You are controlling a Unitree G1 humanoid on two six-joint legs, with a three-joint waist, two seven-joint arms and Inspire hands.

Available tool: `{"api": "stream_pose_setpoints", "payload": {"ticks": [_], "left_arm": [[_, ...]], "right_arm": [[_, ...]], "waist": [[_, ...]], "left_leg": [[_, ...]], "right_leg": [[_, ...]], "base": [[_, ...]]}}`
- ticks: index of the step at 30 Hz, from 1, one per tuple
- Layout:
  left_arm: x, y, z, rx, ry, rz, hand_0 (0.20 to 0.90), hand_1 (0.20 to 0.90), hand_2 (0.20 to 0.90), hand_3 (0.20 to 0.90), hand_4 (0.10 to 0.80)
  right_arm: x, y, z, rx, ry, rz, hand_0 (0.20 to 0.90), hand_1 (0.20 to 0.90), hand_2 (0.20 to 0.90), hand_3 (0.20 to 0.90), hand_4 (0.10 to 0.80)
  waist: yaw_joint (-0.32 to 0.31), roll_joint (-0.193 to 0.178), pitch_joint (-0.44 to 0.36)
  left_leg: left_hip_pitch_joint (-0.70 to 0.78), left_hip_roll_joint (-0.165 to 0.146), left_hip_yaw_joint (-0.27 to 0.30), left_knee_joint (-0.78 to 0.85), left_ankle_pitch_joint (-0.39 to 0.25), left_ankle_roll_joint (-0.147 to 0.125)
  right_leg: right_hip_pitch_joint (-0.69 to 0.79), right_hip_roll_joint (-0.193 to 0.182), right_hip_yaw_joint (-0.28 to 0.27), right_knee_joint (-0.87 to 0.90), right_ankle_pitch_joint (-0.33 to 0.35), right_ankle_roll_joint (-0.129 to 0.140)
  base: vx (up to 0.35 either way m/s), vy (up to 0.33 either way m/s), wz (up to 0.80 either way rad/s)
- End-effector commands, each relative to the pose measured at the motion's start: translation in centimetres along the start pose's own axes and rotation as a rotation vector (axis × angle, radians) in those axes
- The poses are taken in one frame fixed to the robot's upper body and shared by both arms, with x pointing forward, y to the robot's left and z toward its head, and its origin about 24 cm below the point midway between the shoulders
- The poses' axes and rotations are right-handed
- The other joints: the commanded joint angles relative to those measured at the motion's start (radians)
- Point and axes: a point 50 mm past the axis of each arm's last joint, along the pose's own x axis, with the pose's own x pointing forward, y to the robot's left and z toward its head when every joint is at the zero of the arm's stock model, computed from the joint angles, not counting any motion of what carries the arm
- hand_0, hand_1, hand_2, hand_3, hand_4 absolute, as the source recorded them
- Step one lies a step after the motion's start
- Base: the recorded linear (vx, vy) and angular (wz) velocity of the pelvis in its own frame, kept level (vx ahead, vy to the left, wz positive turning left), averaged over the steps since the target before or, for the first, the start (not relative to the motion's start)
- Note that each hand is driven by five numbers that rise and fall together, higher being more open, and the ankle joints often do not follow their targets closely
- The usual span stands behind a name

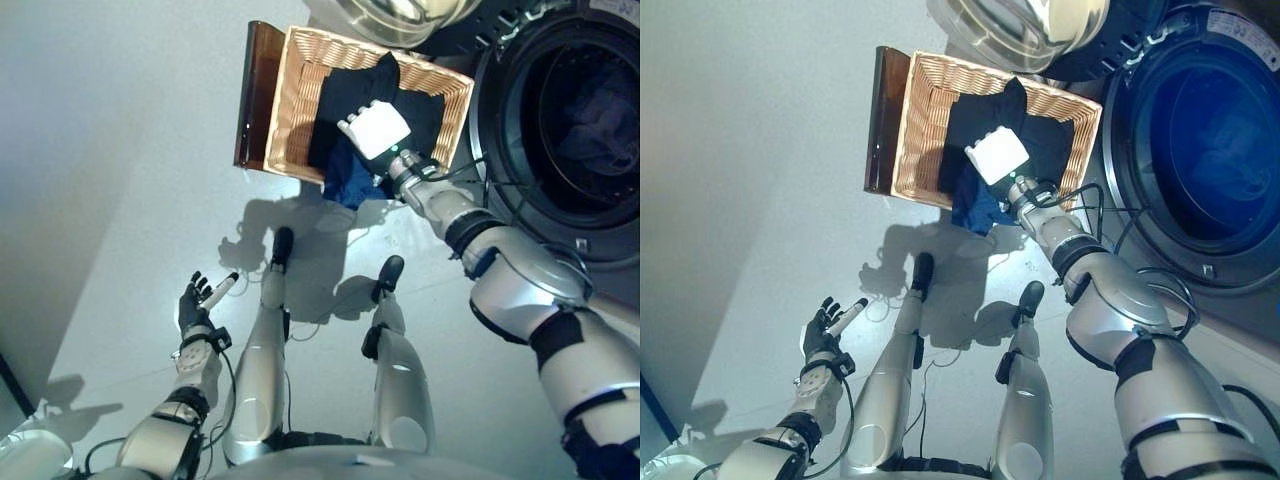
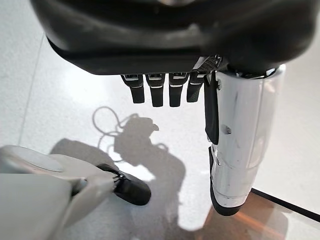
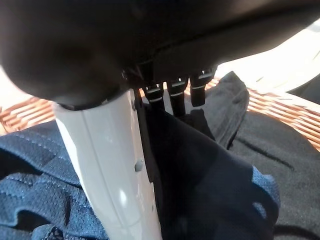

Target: Pick up the clothes and place them into the washing machine

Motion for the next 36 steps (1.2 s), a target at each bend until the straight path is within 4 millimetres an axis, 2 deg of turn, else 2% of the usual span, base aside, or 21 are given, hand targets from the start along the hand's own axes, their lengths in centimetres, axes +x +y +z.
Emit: {"api": "stream_pose_setpoints", "payload": {"ticks": [1, 7, 11, 12, 13, 14, 15, 30, 36], "left_arm": [[0.7, 2.1, 2.2, -0.003, -0.102, 0.054, 0.900, 0.900, 0.900, 0.900, 0.800], [0.8, 2.2, 2.6, -0.014, -0.112, 0.048, 0.900, 0.900, 0.900, 0.900, 0.800], [0.8, 1.7, 3.0, -0.028, -0.132, 0.023, 0.900, 0.900, 0.900, 0.900, 0.800], [0.8, 1.6, 3.1, -0.030, -0.137, 0.015, 0.900, 0.900, 0.900, 0.900, 0.800], [0.8, 1.6, 3.1, -0.030, -0.137, 0.014, 0.900, 0.900, 0.900, 0.900, 0.800], [0.8, 1.4, 3.2, -0.032, -0.142, 0.009, 0.900, 0.900, 0.900, 0.900, 0.800], [0.8, 1.4, 3.3, -0.033, -0.147, 0.004, 0.900, 0.900, 0.900, 0.900, 0.800], [0.6, 1.3, 2.8, -0.027, -0.135, 0.016, 0.900, 0.900, 0.900, 0.900, 0.800], [0.5, 1.4, 2.6, -0.021, -0.130, 0.023, 0.900, 0.900, 0.900, 0.900, 0.800]], "right_arm": [[1.4, -4.4, -3.5, -0.130, 0.060, -0.102, 0.900, 0.900, 0.900, 0.900, 0.800], [1.1, -3.3, -3.1, -0.200, 0.012, -0.039, 0.900, 0.900, 0.900, 0.900, 0.800], [0.8, -2.7, -3.7, -0.247, 0.006, -0.001, 0.900, 0.900, 0.900, 0.900, 0.800], [0.6, -2.7, -4.2, -0.264, 0.013, 0.007, 0.829, 0.829, 0.829, 0.829, 0.749], [0.6, -2.7, -4.2, -0.264, 0.013, 0.007, 0.579, 0.579, 0.579, 0.579, 0.571], [0.5, -2.6, -4.6, -0.276, 0.020, 0.012, 0.518, 0.518, 0.518, 0.518, 0.527], [0.4, -2.6, -5.1, -0.292, 0.032, 0.007, 0.200, 0.200, 0.200, 0.200, 0.300], [0.3, -4.3, -6.8, -0.253, 0.126, -0.105, 0.200, 0.200, 0.200, 0.200, 0.300], [0.3, -5.2, -7.7, -0.123, 0.199, -0.185, 0.200, 0.200, 0.200, 0.200, 0.300]], "waist": [[0.032, -0.010, 0.014], [0.043, -0.012, 0.014], [0.048, -0.007, 0.014], [0.049, -0.008, 0.014], [0.049, -0.008, 0.014], [0.049, -0.008, 0.014], [0.050, -0.008, 0.014], [0.044, -0.014, 0.014], [0.039, -0.013, 0.014]], "left_leg": [[-0.028, 0.033, 0.037, -0.008, -0.023, -0.094], [-0.064, 0.032, 0.024, -0.008, -0.020, -0.097], [-0.086, 0.030, 0.019, -0.008, -0.017, -0.099], [-0.096, 0.029, 0.016, -0.008, -0.016, -0.099], [-0.096, 0.029, 0.016, -0.008, -0.015, -0.099], [-0.101, 0.028, 0.015, -0.008, -0.016, -0.100], [-0.106, 0.027, 0.014, -0.008, -0.015, -0.100], [-0.086, 0.031, 0.026, -0.008, -0.016, -0.096], [-0.057, 0.030, 0.033, -0.008, -0.018, -0.094]], "right_leg": [[-0.075, -0.049, 0.031, 0.110, -0.045, 0.030], [-0.095, -0.046, 0.021, 0.107, -0.048, 0.029], [-0.110, -0.049, 0.015, 0.101, -0.044, 0.032], [-0.117, -0.048, 0.013, 0.098, -0.041, 0.033], [-0.117, -0.048, 0.013, 0.098, -0.041, 0.033], [-0.122, -0.048, 0.012, 0.097, -0.040, 0.033], [-0.125, -0.048, 0.011, 0.095, -0.039, 0.034], [-0.121, -0.048, 0.025, 0.098, -0.036, 0.031], [-0.094, -0.050, 0.031, 0.099, -0.038, 0.031]], "base": [[-0.003, -0.007, 0.11], [-0.002, -0.002, 0.03], [0.000, -0.003, 0.05], [-0.002, -0.007, 0.05], [-0.003, -0.003, 0.04], [-0.005, 0.004, 0.04], [-0.005, 0.004, 0.04], [0.001, 0.004, 0.01], [0.000, 0.000, 0.00]]}}
